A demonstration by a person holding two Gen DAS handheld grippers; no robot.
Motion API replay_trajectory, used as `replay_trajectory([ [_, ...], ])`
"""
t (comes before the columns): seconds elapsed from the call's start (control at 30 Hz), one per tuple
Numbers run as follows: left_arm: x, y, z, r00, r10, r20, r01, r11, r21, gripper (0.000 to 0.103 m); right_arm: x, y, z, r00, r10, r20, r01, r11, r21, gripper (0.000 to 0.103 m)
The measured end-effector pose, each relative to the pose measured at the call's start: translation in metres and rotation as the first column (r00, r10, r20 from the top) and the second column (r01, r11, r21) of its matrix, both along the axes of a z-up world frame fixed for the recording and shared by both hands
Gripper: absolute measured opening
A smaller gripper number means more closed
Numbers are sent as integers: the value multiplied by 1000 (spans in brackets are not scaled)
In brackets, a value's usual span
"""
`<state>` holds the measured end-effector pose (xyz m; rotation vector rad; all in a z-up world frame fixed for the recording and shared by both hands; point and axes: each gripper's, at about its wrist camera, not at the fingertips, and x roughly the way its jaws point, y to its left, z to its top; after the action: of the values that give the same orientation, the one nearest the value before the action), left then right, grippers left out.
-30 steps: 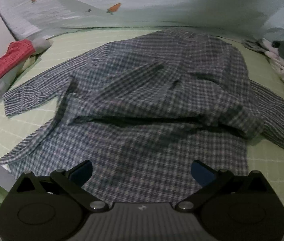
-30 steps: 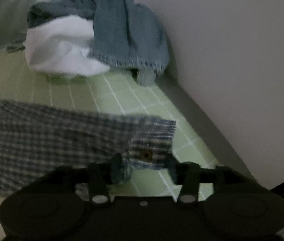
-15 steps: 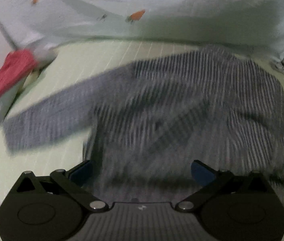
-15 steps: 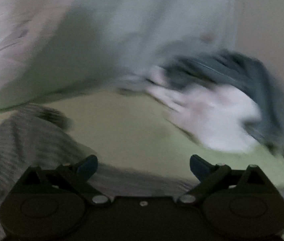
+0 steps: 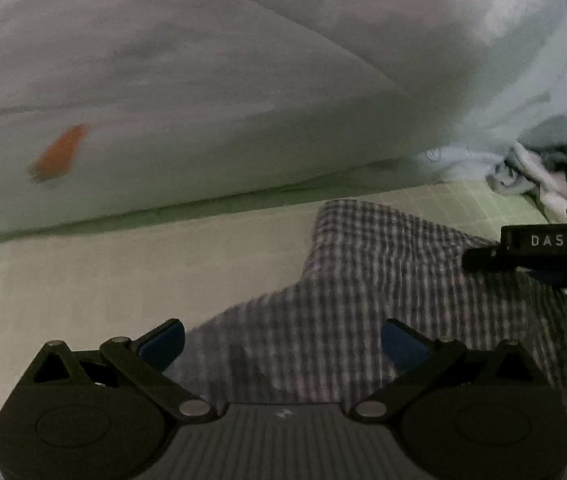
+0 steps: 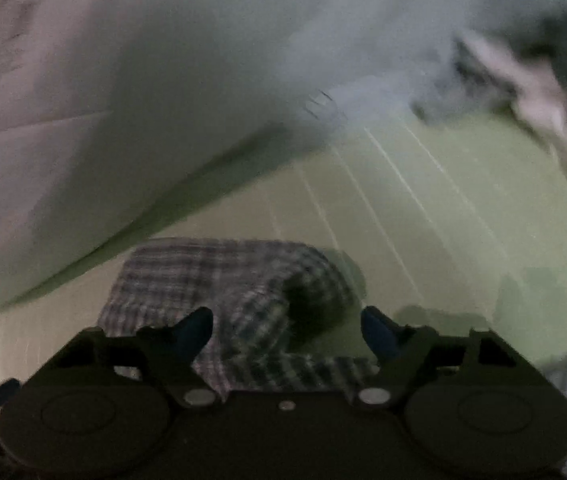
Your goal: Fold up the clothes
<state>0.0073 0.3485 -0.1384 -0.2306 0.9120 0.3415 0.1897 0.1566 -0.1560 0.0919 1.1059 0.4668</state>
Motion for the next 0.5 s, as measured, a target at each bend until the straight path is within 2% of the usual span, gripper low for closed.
replay_trajectory([
  [0.03,10,1,-6,1000,-27,-3,27,1000,-7,101,5,0,-6,998,-41,-47,41,999,0,78],
  [0.07,18,3,-11,999,-46,-5,46,999,-19,99,9,0,-11,996,-53,-76,55,998,14,67],
  [0.1,24,5,-17,998,-56,-5,55,998,-33,92,12,0,-16,994,-49,-101,54,998,43,58],
  [0.13,30,8,-21,998,-62,-3,61,997,-48,82,13,0,-19,992,-37,-123,46,996,75,43],
  [0.17,35,10,-25,998,-64,0,64,996,-60,77,15,3,-21,991,-21,-129,32,996,86,32],
  [0.2,38,13,-30,998,-66,2,66,995,-71,63,17,6,-23,991,-4,-131,16,995,97,29],
  [0.23,41,15,-34,998,-65,0,65,994,-88,43,16,12,-22,995,25,-100,-17,996,88,24],
  [0.27,43,18,-40,998,-63,-3,63,992,-110,33,15,18,-21,996,55,-68,-50,996,79,17],
  [0.3,44,20,-45,999,-54,-6,53,991,-122,15,14,25,-19,995,91,-36,-88,993,75,13],
  [0.37,39,25,-51,999,-28,24,31,992,-121,6,15,37,-17,991,135,1,-134,987,87,9],
  [0.5,30,39,-46,997,50,66,-47,997,-55,3,25,73,-5,974,213,74,-221,966,135,8],
])
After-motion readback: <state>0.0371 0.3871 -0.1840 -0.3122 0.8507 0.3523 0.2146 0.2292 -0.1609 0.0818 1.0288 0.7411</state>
